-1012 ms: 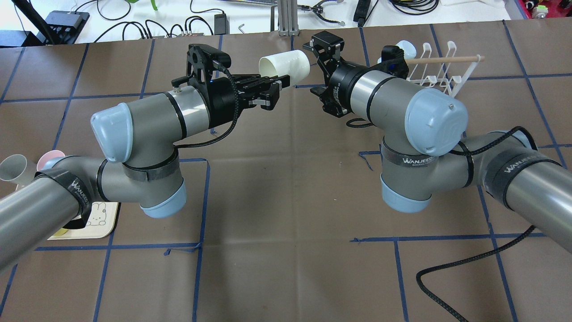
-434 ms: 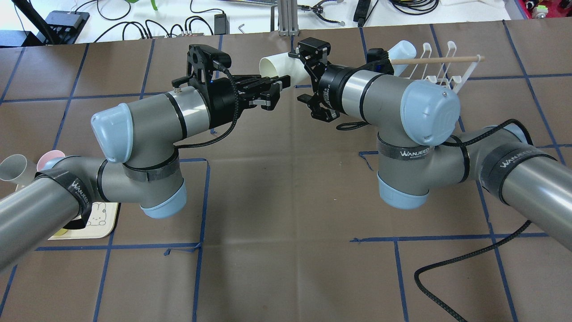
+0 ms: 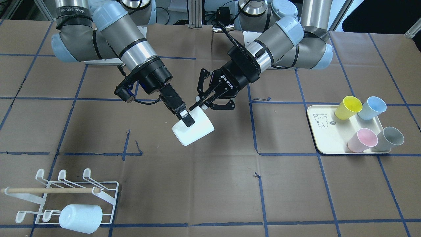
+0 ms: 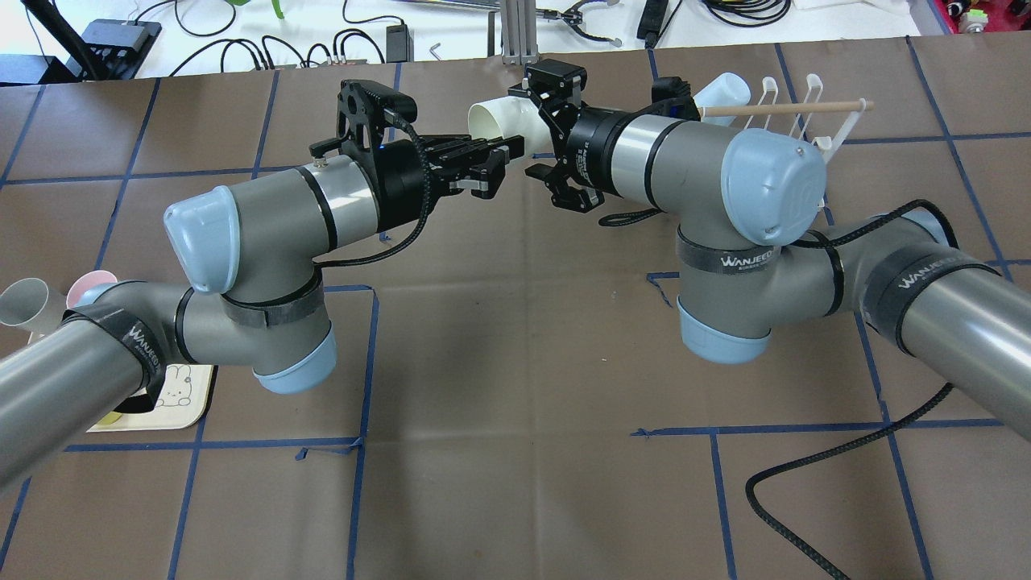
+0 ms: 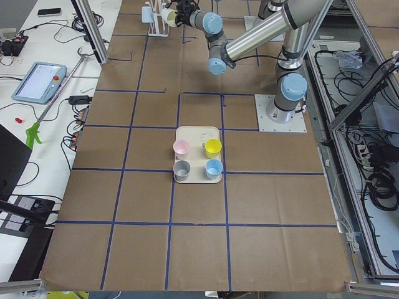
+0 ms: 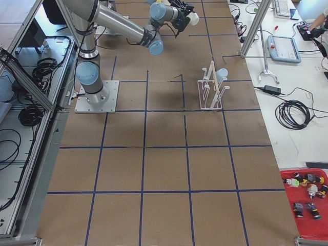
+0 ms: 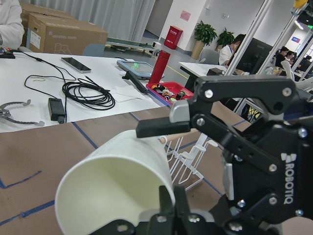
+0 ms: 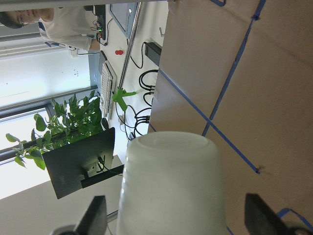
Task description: Transfer IKEA cup to right arm and place on rack
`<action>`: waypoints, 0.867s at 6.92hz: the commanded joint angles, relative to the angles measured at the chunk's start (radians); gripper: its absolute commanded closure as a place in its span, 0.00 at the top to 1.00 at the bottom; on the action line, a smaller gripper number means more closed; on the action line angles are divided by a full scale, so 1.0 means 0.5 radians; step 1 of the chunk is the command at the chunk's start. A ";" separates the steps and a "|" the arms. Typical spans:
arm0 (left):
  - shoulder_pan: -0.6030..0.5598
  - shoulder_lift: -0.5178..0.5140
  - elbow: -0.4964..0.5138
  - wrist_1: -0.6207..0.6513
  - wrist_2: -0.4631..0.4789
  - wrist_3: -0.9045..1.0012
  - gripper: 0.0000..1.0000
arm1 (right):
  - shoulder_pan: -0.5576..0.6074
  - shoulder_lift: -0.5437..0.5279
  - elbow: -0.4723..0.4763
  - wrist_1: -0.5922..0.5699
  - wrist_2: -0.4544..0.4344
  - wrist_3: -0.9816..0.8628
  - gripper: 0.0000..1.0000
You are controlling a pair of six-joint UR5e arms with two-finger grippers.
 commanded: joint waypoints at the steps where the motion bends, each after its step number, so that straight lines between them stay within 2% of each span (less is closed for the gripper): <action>1: -0.001 0.001 -0.002 0.000 0.000 0.000 0.00 | -0.003 0.038 -0.030 -0.002 0.003 -0.003 0.99; 4: -0.001 0.001 0.001 0.000 0.003 0.000 0.00 | -0.003 0.087 -0.066 -0.002 0.000 -0.003 0.99; 5: -0.001 0.004 0.001 0.000 0.003 0.000 0.00 | -0.003 0.087 -0.066 -0.002 0.000 -0.006 0.95; 6: -0.001 0.004 0.001 0.000 0.003 0.000 0.00 | -0.003 0.087 -0.066 -0.002 0.003 -0.018 0.83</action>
